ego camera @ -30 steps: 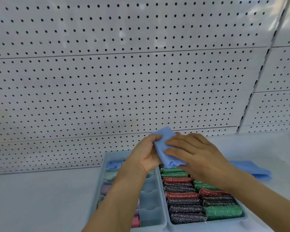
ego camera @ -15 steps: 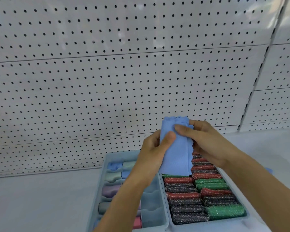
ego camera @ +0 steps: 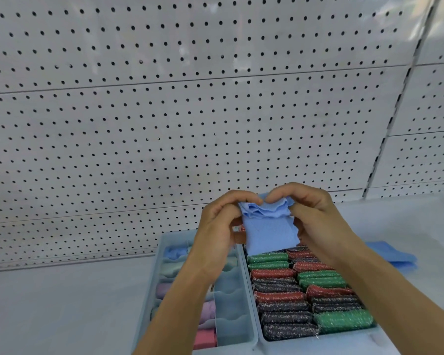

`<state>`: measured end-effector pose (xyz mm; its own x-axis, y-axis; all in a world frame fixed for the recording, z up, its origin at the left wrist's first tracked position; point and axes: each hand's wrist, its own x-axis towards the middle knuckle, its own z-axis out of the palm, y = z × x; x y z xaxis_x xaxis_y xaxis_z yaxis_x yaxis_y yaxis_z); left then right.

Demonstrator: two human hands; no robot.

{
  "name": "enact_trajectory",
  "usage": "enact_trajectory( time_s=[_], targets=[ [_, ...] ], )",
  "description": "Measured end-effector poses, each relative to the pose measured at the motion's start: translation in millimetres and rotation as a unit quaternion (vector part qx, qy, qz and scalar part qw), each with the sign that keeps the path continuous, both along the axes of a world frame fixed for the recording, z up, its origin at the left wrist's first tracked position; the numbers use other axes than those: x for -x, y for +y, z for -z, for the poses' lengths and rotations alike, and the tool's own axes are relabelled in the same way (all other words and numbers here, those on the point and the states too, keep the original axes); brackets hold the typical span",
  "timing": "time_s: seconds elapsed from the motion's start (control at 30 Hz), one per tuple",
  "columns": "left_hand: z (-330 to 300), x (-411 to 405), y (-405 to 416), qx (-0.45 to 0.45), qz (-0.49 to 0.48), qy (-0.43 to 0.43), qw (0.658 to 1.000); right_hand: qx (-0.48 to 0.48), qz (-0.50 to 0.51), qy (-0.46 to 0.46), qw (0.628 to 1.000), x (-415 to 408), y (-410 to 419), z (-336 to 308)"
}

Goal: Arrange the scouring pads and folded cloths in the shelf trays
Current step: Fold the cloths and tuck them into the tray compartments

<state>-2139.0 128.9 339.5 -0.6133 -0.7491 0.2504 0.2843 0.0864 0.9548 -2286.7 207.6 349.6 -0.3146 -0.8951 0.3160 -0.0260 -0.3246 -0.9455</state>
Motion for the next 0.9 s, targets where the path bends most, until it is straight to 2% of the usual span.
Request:
enact_trajectory(
  time_s=[0.13, 0.27, 0.33, 0.43, 0.53, 0.6, 0.77, 0.9],
  targets=[
    [0, -3, -2, -0.104, 0.042, -0.020, 0.993, 0.029, 0.036, 0.104, 0.993, 0, -1, 1],
    [4, -6, -6, -0.079, 0.058, -0.098, 0.990, 0.033, 0.050, 0.150, 0.987, 0, 1, 2],
    [4, -8, -5, -0.073, 0.042, -0.096, 0.992, 0.025, 0.063, 0.117, 0.991, -1, 1, 5],
    [3, -9, -5, -0.045, -0.002, -0.069, 0.997, -0.014, 0.061, 0.006, 0.998, -5, 1, 8],
    [4, -10, -4, -0.003, -0.038, -0.048, 0.998, -0.058, 0.039, 0.068, 0.995, -2, 2, 12],
    [5, -12, -5, 0.011, -0.043, -0.032, 0.998, -0.036, 0.019, 0.077, 0.996, -5, 2, 12],
    [5, -23, -7, -0.028, -0.003, 0.014, 1.000, 0.001, -0.038, -0.065, 0.997, -8, -3, 15],
    [11, -30, -12, -0.088, 0.029, 0.009, 0.996, 0.022, -0.056, -0.043, 0.997, -10, -8, 20]
  ],
)
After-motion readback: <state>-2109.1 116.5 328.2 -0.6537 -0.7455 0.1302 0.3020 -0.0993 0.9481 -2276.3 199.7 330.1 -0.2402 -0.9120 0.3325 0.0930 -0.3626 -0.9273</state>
